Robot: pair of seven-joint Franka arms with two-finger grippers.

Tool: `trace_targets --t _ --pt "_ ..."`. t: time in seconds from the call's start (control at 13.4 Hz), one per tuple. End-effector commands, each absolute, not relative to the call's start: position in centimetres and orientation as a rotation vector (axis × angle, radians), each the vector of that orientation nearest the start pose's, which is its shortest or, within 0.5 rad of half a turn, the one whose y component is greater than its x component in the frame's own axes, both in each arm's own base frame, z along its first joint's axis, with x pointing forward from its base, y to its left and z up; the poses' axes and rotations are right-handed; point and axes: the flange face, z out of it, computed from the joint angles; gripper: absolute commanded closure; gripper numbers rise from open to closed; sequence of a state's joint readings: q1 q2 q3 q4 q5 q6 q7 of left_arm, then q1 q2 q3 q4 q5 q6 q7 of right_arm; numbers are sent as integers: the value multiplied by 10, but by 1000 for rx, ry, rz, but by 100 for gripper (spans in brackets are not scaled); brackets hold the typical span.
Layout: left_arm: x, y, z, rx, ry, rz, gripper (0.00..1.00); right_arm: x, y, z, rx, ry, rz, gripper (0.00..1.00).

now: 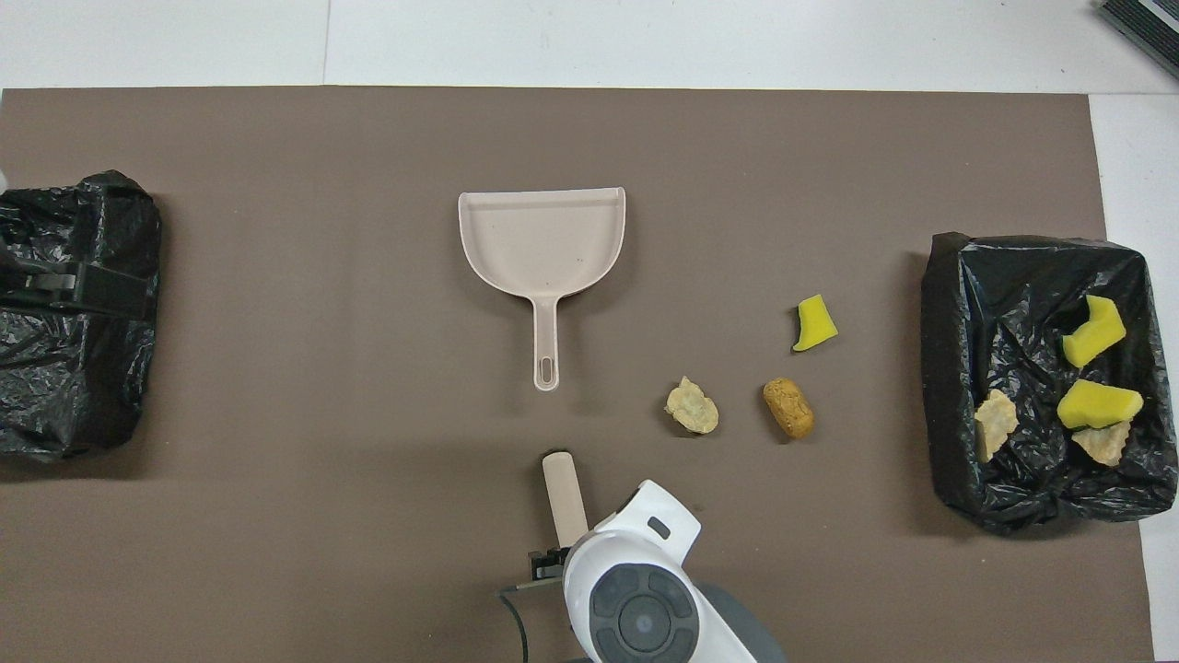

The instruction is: Sweep and dump trash in bin

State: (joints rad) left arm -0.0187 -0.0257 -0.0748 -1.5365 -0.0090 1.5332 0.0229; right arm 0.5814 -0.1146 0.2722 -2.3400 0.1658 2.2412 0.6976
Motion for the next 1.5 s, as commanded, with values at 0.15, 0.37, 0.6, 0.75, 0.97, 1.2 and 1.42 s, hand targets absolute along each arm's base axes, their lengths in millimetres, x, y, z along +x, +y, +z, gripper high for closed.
trace_targets --t 0.15,0.37,0.6,0.75,0.97,1.2,1.42 --pt "535 -49 659 -3140 176 -53 0 268 360 377 -3023 -54 109 14" --pt "536 -93 638 -3144 184 -57 0 256 361 365 -3031 -73 145 19" --pt "533 -174 603 -3167 123 -112 0 256 362 356 -3040 -90 170 23" --pt "532 -233 556 -3197 121 -189 0 256 365 346 -3042 -84 184 27" --pt "557 -279 491 -3228 63 -215 0 255 366 346 -3041 -95 185 31" --pt "562 -323 438 -3241 147 -226 0 257 369 332 -3051 -112 217 40" --pt "558 -351 402 -3255 64 -197 0 259 376 336 -3044 -125 217 61"
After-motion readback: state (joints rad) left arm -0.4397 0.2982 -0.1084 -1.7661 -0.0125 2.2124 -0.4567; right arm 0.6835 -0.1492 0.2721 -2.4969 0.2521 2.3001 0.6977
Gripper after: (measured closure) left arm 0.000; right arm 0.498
